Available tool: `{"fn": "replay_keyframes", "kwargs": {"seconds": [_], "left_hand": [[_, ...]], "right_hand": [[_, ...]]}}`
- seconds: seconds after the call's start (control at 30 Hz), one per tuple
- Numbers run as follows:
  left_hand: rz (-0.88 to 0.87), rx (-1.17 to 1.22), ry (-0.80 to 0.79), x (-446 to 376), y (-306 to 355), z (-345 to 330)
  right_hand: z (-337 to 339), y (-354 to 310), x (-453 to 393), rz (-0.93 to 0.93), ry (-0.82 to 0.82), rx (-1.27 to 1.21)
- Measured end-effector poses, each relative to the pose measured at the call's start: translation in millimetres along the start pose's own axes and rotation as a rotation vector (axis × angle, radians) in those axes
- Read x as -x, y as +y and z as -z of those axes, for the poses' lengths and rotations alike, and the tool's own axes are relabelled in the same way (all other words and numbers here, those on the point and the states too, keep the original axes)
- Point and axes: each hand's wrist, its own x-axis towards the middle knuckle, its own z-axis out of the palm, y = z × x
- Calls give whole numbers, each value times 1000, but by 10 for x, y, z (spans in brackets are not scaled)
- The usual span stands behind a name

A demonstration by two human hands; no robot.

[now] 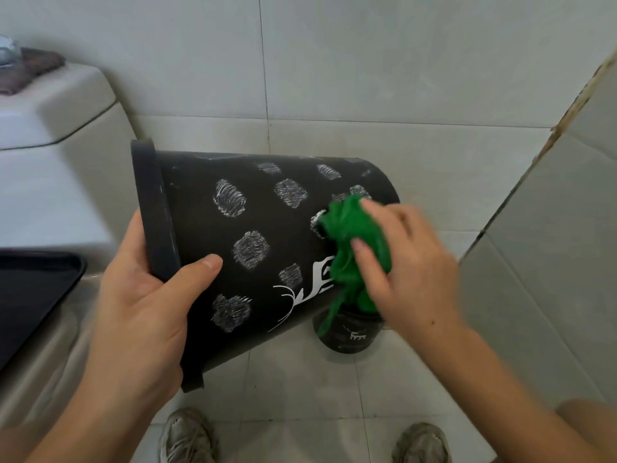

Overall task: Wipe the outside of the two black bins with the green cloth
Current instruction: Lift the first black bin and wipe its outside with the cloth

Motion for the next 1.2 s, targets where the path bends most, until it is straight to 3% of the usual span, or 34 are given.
{"fn": "replay_keyframes", "kwargs": {"seconds": [0.13,0.33,0.5,0.7,0.87,1.03,1.17,1.2], "left_hand": [[-35,-3,-45,27,-19,-25],[-25,28,-26,20,-49,-57],[-57,40,-15,15,-1,-46],[-24,108,35,-44,-36,-56],[-33,111,14,-41,-11,-113],[-8,136,2,-30,-57,-141],[4,115,2,-35,-57,-144],[-1,114,4,-32,-58,-146]], "right_hand": [[48,90,-120,-187,51,-14],[-1,-179,210,155,-27,-62],[7,36,-26,-153,89,-70],[-59,-305,283,306,6,-57],[-19,-215,23,12,111,-55],[-41,-392,257,352,18,-46],[-19,-189,-19,27,38,-39],[-23,-204,3,24,43,-35]]}}
